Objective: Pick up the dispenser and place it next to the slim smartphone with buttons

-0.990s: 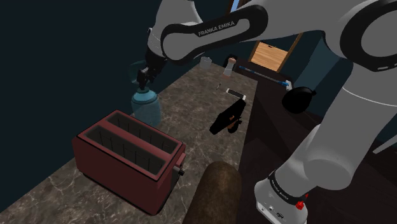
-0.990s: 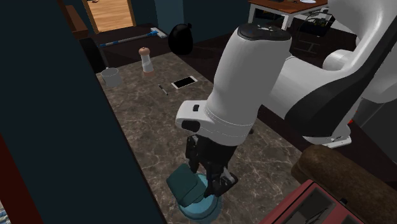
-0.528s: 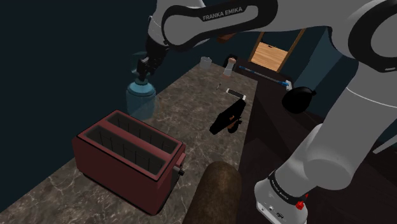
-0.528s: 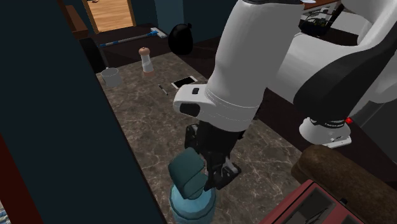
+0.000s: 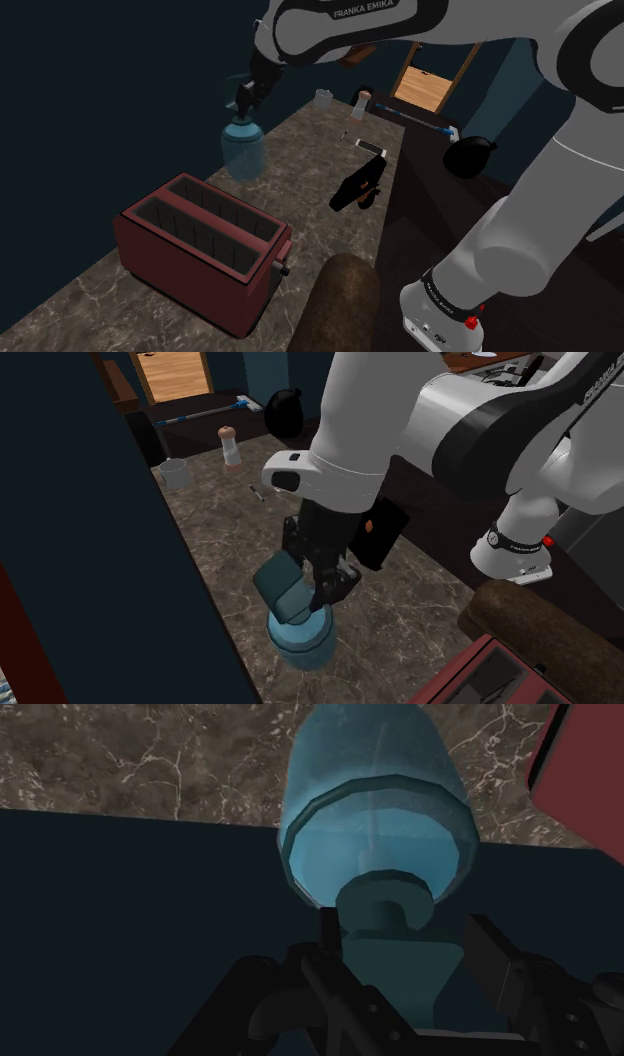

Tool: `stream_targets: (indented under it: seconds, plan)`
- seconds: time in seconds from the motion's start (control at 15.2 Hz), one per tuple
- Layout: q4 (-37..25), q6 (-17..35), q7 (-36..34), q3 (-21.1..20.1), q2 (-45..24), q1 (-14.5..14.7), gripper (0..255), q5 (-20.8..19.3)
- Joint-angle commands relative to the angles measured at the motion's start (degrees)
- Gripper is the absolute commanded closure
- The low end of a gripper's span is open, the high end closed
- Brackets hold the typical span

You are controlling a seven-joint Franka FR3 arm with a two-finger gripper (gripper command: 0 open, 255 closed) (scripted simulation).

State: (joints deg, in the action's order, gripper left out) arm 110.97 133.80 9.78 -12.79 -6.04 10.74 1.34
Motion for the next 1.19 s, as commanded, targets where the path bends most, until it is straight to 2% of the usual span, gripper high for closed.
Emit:
stream_targets:
  seconds: [0.0,0.59,1.12]
  plan:
    - [0.42,-0.26,3.21,0.92,0.65,-1.51,255,1.28]
    - [0.79,-1.57,17.55,5.71,1.28,-8.32,255,6.35]
    - [-3.49,-4.48,29.18,9.86,-1.63,-14.25,255,9.74]
